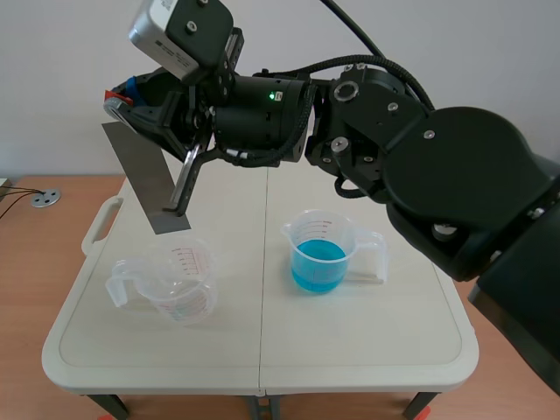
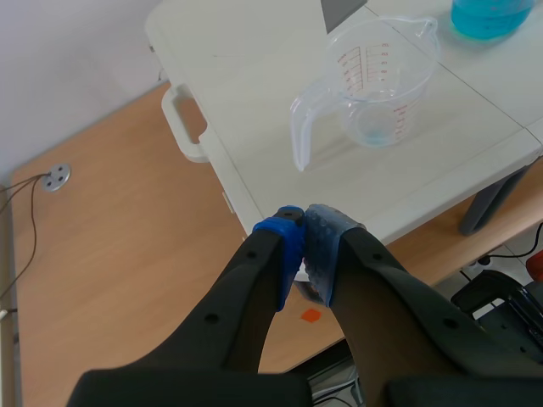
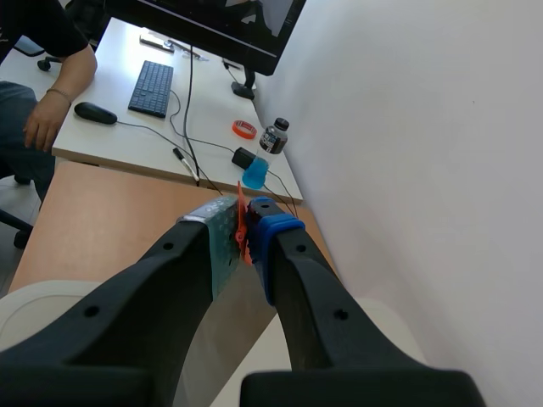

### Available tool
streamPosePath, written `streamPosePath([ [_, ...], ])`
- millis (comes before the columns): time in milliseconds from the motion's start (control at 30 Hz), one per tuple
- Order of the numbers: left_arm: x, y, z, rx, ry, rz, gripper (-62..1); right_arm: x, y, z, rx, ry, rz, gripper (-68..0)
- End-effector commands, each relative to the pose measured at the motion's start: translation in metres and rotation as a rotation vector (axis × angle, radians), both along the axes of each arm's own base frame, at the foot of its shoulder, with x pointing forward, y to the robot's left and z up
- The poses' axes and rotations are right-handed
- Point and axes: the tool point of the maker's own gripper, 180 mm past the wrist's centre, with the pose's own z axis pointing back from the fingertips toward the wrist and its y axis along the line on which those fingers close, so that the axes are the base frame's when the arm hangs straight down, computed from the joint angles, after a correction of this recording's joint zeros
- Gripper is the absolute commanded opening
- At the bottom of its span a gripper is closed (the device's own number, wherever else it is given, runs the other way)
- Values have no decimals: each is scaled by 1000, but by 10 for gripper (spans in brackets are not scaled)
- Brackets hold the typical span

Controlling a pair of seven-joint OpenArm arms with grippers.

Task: Hold the metal plate by the orange handle, dip it into the blue solution, take it out and point at it, then put the plate back in the beaker on the left.
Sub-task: 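Put the plate into the left beaker, then return to the home posture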

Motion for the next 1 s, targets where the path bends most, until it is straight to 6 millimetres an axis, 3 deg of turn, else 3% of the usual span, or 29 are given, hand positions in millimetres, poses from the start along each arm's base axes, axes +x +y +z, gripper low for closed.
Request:
streamPosePath([
  [0, 2, -1, 8, -5, -26, 1, -578, 1, -1, 11, 36, -6, 3, -663],
  [600, 2, -1, 8, -5, -26, 1, -578, -8, -2, -16, -10, 64, -4, -663],
  [967, 2, -1, 8, -5, -26, 1, -578, -22, -3, -46, -50, 150, -19, -663],
])
